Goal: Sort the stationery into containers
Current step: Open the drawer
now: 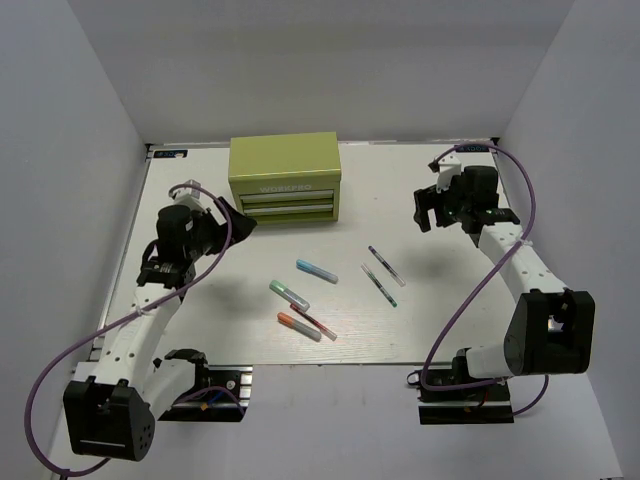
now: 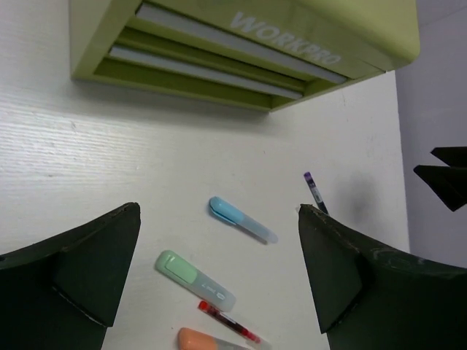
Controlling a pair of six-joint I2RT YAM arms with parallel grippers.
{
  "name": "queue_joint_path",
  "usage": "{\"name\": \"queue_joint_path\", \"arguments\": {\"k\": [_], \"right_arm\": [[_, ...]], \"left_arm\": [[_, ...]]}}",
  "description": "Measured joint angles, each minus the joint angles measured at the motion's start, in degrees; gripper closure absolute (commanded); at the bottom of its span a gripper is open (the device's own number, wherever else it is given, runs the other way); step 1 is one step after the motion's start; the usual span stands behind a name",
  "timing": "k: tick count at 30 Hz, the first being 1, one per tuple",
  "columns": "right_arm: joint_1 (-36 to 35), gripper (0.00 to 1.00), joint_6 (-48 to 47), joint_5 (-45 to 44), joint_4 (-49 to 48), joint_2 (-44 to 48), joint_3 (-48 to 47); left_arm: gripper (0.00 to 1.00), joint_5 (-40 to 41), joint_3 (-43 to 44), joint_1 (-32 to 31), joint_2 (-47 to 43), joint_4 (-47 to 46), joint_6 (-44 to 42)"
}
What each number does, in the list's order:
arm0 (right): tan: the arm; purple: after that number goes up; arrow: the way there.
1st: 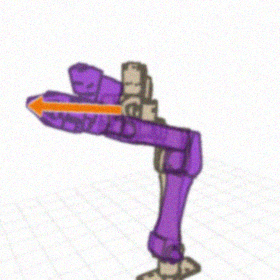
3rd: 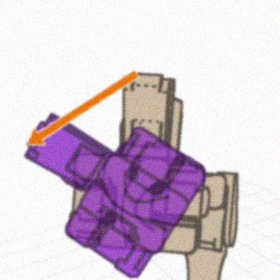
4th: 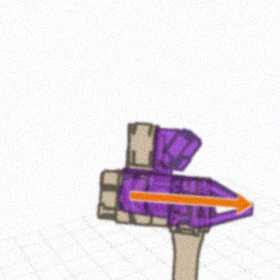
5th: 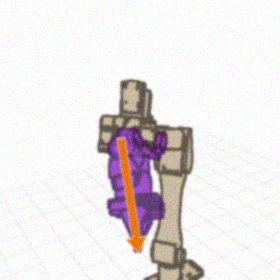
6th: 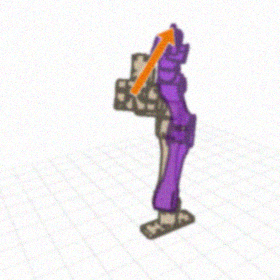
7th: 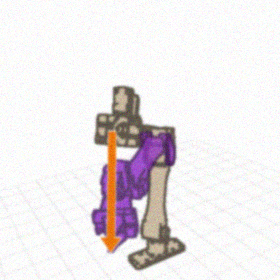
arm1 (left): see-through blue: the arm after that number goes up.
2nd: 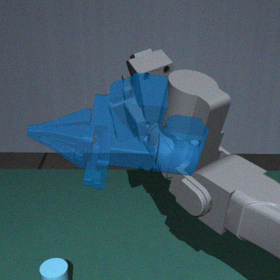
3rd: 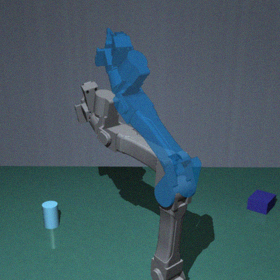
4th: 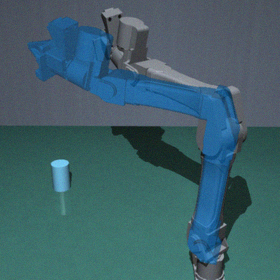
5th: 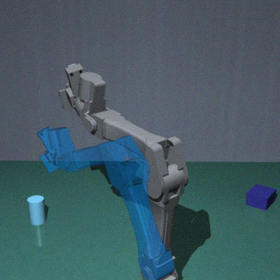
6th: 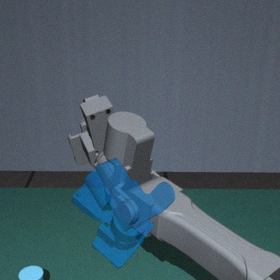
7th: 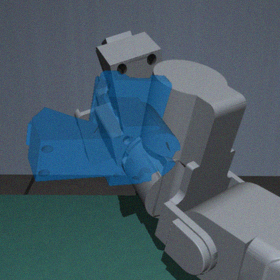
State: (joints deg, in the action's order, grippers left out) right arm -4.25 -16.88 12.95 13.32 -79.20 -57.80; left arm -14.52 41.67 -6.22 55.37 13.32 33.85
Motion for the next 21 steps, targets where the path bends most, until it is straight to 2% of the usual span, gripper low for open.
{"name": "queue_joint_path", "arguments": {"k": [3,7,9,10,11,12,13,14,15,17,18,19,21], "right_arm": [[0.00,0.10,-0.11,1.18,-0.17,0.11,0.63],[0.02,0.10,-3.43,7.69,0.02,1.66,1.97],[0.02,0.10,-6.80,11.98,0.83,2.80,2.16],[0.00,0.24,-8.55,14.49,1.42,3.17,2.05],[0.00,0.31,-10.47,16.61,2.29,3.32,1.70],[-0.04,0.39,-11.89,18.84,3.61,3.23,1.05],[-0.26,0.51,-13.29,21.05,4.70,3.02,0.26],[-0.55,0.55,-14.62,22.84,5.33,2.84,-0.50],[-0.90,0.55,-15.85,24.39,5.81,2.75,-1.20],[-1.77,0.50,-18.23,26.86,5.90,2.75,-2.51],[-2.36,0.43,-19.32,27.80,5.77,2.75,-3.02],[-3.13,0.30,-20.72,28.44,5.66,2.75,-3.39],[-5.20,0.18,-23.45,29.40,5.18,2.69,-4.17]], "left_arm": [[0.01,-2.25,-2.73,0.00,-0.11,-2.08,2.49],[0.01,-4.02,-6.10,-0.39,-0.11,-4.39,6.05],[0.06,-4.39,-6.95,-0.42,-0.13,-5.22,7.67],[0.11,-4.42,-7.41,-0.44,-0.11,-6.16,8.66],[0.17,-4.46,-7.93,-0.48,-0.20,-7.04,9.60],[0.35,-4.42,-8.70,-0.50,-0.28,-8.35,10.56],[0.46,-4.44,-9.60,-0.50,-0.33,-9.68,12.11],[0.55,-4.37,-10.49,-0.50,-0.31,-10.95,13.55],[0.62,-4.33,-11.54,-0.50,-0.22,-12.28,14.82],[0.62,-4.28,-13.62,-0.50,0.46,-15.32,17.35],[0.59,-4.15,-14.45,-0.61,1.14,-16.79,18.75],[0.56,-3.89,-15.06,-0.74,1.92,-18.12,19.82],[0.48,-3.04,-15.65,-0.90,4.20,-20.92,22.56]]}}
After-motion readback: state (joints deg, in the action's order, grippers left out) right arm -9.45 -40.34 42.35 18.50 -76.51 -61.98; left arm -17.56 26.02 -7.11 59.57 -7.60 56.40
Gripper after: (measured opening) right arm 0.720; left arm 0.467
